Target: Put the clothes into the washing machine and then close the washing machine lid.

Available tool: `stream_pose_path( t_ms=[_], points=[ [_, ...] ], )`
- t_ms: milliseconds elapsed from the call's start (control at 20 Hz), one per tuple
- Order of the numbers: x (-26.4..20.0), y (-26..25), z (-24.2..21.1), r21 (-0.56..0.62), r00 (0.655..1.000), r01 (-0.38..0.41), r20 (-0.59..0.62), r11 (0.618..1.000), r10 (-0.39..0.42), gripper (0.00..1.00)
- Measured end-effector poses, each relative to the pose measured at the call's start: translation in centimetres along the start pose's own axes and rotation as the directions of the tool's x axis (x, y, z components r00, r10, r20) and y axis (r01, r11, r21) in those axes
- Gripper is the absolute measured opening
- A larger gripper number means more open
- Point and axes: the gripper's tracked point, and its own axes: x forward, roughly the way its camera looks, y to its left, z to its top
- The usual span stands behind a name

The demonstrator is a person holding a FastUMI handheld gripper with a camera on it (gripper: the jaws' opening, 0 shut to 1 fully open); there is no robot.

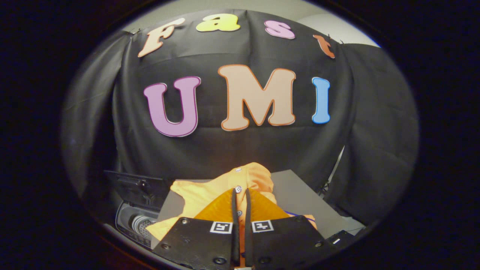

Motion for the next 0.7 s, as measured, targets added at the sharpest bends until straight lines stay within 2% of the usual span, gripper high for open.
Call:
stream_pose_path(
  t_ms=[150,400,700],
  points=[
    [-1.0,1.9,1.9,-0.009,0.999,-0.023,0.048,1.0,0.023,0.05],
    [-3.7,7.2,5.8,0.075,0.987,-0.105,0.127,0.992,0.095,0.04],
    [-5.6,14.9,8.6,0.08,0.978,-0.16,0.148,0.984,0.147,0.04]
  ],
)
